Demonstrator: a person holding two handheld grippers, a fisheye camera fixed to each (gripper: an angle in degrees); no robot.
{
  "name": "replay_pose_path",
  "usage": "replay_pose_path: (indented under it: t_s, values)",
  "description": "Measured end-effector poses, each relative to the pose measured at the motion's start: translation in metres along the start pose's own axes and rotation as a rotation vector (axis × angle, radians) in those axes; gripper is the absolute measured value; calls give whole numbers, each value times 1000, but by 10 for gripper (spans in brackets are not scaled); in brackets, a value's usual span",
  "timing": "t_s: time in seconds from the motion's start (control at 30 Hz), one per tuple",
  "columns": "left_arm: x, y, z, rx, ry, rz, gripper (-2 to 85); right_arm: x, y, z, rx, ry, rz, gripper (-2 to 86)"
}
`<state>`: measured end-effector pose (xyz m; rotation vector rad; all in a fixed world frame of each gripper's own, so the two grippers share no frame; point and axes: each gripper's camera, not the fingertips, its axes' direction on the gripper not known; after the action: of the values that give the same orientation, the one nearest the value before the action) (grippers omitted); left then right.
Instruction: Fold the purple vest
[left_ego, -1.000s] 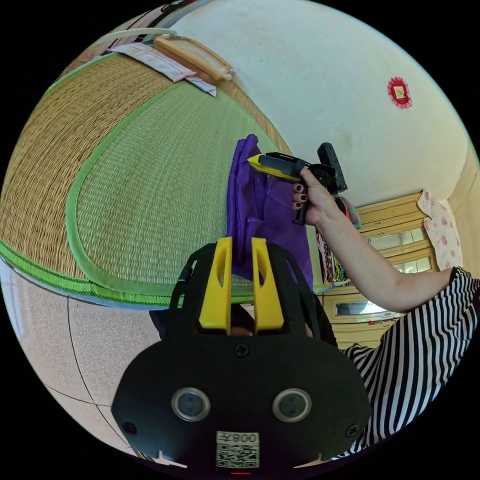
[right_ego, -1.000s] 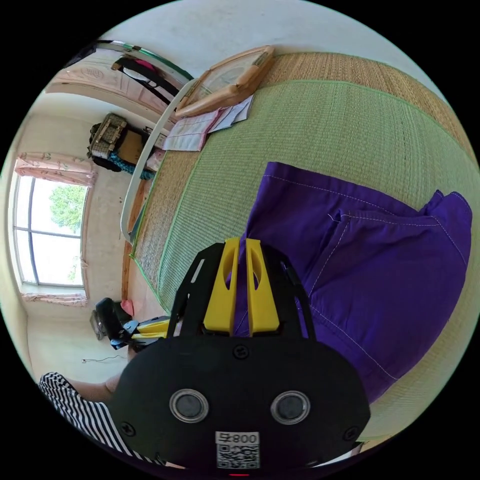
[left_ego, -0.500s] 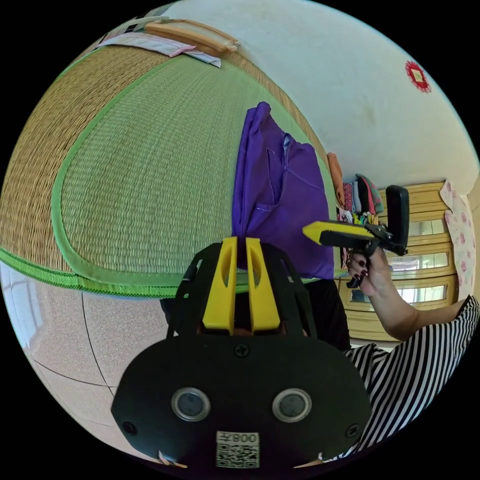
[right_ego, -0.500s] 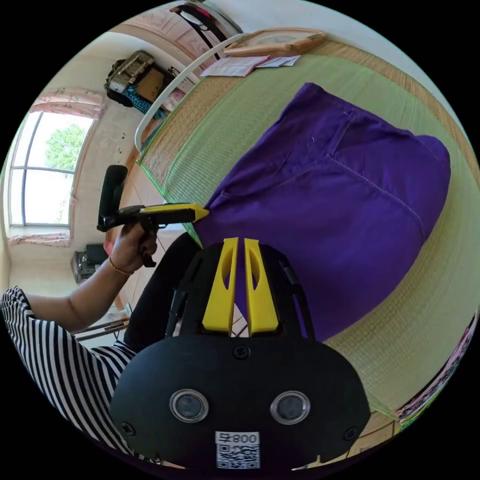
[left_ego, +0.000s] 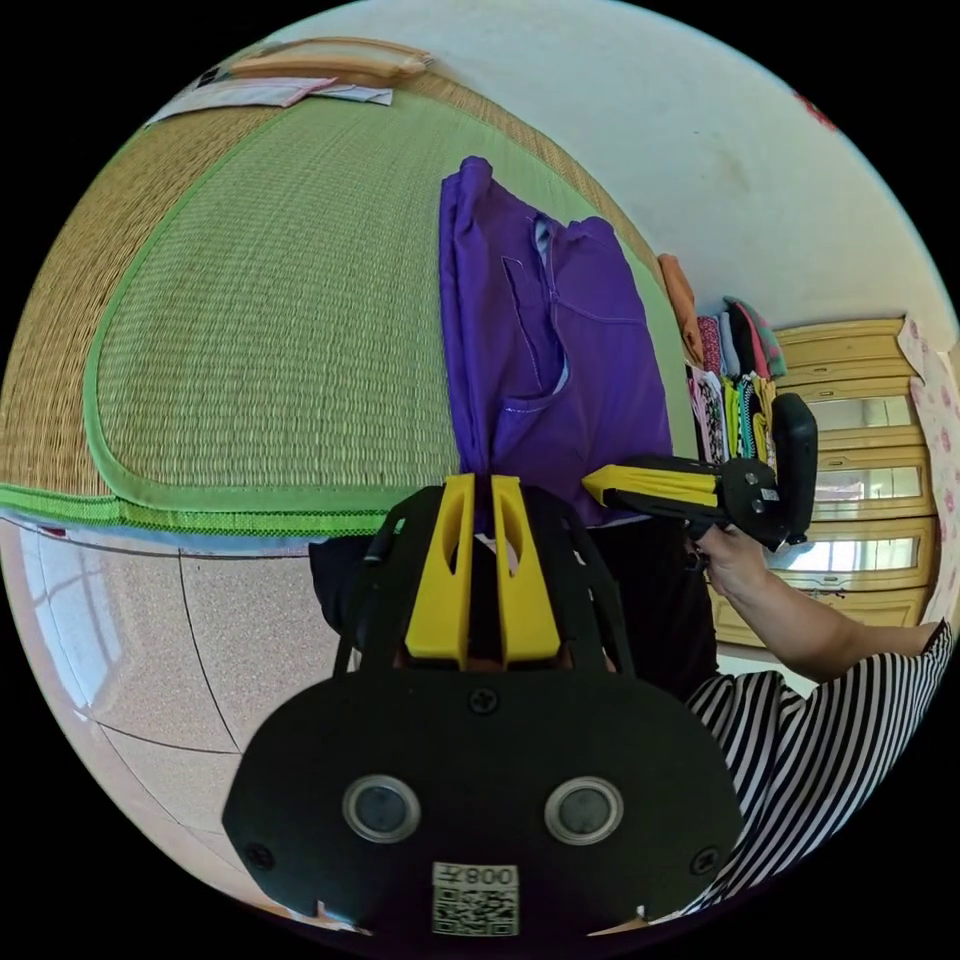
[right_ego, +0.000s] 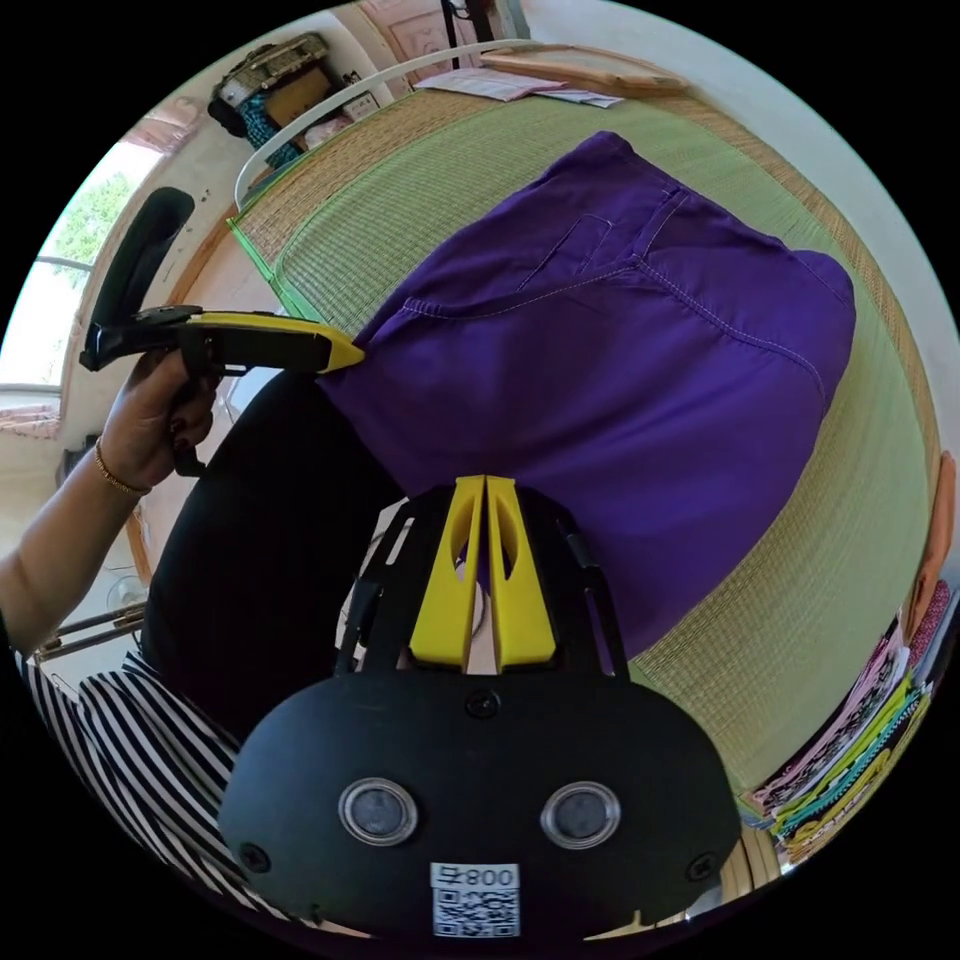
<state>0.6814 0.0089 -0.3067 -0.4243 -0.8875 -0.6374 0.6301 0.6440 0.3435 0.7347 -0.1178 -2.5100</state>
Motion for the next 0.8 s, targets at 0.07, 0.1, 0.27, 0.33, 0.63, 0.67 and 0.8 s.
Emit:
replay_pose_path:
  t_s: [0.07, 0.1, 0.27, 0.33, 0.63, 0.67, 0.8]
  values:
    - [8, 5, -8, 19, -12, -8, 22, 0, 9, 5, 24, -9, 4, 3]
    - [14, 9, -13, 36, -19, -10, 19, 0, 12, 7, 30, -12, 6, 3]
    - [40, 30, -38, 114, -17, 3, 6, 7, 26, 18, 31, -59, 54, 3]
    - [53, 38, -48, 148, -19, 8, 3, 12, 34, 16, 34, -108, 83, 2]
    - [94, 21, -36, 28, -117, 39, 1, 66, 133, -1, 233, -181, 289, 2]
    - [95, 19, -34, 11, -139, 38, 1, 76, 141, 10, 216, -200, 312, 2]
    - [102, 13, -21, -67, -164, 26, 0, 97, 156, 42, 184, -274, 370, 1]
